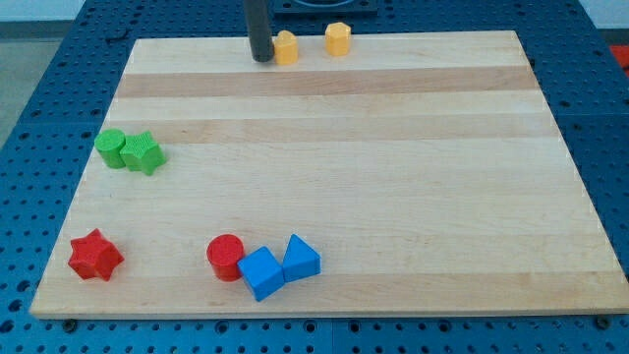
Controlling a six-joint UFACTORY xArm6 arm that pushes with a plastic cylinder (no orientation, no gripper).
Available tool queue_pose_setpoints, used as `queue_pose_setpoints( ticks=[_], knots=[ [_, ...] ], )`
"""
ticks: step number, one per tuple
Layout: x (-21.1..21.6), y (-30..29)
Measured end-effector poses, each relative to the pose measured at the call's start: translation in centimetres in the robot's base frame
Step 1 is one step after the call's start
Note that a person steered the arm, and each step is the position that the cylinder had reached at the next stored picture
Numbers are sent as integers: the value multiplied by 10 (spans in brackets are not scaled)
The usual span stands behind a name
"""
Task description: Move your arm to the center of the board
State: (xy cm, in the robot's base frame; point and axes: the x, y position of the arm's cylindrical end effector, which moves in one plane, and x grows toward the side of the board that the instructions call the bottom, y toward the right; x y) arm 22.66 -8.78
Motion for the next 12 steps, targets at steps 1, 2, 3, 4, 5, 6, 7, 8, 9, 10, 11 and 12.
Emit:
queue_pose_setpoints(
  ticks=[1, 2, 3, 4, 5, 6, 7, 8, 9, 10, 11, 12],
  knots=[
    [-13, 24],
    [-14, 28],
    [9, 16],
    [48, 31],
    [79, 64],
    [91, 71],
    [92, 71],
    [92, 71],
    [92, 71],
    [128, 80],
    [164, 80],
    [193, 77]
  ],
)
